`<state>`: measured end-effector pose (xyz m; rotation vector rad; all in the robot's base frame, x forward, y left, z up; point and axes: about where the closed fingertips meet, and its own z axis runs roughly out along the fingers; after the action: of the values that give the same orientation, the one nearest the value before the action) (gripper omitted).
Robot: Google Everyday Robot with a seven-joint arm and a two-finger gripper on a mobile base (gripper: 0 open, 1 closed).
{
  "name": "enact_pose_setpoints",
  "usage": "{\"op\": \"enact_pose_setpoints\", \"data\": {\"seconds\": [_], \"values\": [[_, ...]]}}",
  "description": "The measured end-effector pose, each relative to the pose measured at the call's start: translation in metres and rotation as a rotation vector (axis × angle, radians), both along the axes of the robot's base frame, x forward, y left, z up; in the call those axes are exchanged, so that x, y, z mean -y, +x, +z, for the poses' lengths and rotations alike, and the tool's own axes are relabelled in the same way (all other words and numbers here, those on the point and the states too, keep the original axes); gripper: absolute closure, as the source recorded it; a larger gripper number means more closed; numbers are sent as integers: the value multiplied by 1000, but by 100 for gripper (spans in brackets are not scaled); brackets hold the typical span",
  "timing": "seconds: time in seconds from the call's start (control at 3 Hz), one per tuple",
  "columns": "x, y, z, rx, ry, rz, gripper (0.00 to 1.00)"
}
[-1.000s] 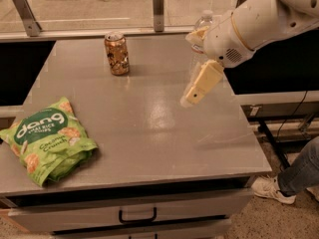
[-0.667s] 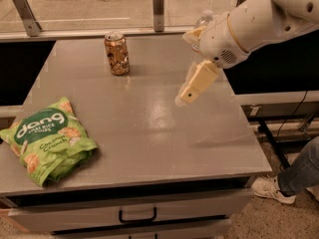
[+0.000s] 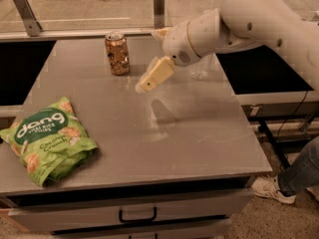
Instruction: Knock orange can over
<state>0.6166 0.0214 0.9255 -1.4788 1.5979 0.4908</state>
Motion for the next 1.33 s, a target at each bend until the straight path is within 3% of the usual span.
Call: {"op": "enact_pose_setpoints", "data": {"seconds": [0.67, 1.0, 1.33], "values": [[-81, 63, -6, -14, 227, -2, 0], [-111, 75, -6, -23, 308, -17, 0], [-124, 91, -13, 16, 340, -53, 0]]}}
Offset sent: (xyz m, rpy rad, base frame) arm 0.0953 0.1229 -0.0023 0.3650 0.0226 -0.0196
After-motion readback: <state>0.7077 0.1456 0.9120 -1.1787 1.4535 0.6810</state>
